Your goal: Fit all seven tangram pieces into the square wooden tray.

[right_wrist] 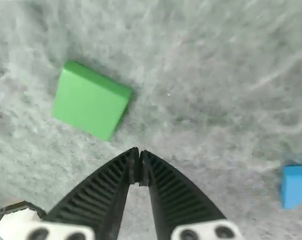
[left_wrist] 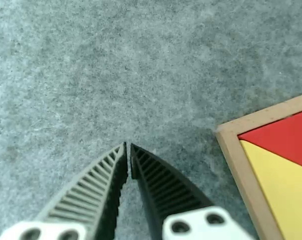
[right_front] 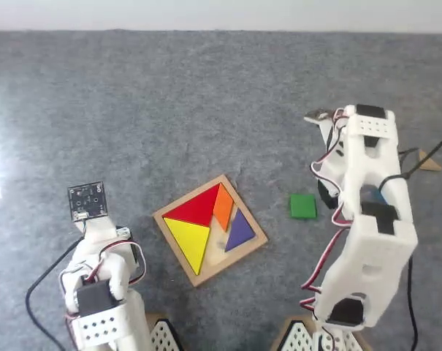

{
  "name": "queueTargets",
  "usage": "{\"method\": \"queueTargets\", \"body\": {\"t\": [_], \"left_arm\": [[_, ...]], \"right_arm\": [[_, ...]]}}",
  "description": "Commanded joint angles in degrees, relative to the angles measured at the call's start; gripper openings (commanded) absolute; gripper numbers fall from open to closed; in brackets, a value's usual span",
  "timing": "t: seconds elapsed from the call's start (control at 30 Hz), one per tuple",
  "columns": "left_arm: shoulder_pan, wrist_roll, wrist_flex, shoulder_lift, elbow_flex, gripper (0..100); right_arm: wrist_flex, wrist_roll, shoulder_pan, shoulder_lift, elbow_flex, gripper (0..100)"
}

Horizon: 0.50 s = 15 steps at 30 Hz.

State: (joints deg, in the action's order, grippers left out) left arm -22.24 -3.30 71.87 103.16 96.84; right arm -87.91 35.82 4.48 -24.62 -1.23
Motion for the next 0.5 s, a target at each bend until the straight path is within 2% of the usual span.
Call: {"method": "queueTargets", "body": {"t": [0.0, 0.23, 0.47], "left_arm": [[-0.18, 0.26, 0.44, 0.97, -0.4, 1], [-0.18, 0.26, 0.44, 0.97, -0.4, 1], [-0.18, 0.26, 0.44, 0.97, -0.4, 1]], "right_arm": [[4.7, -0.09, -0.84, 8.04, 6.42, 1.9], [9.71, -0.7, -0.92, 14.64, 16.62, 1.9], [15.78, -11.6, -5.85, 15.6, 23.38, 2.2]]}}
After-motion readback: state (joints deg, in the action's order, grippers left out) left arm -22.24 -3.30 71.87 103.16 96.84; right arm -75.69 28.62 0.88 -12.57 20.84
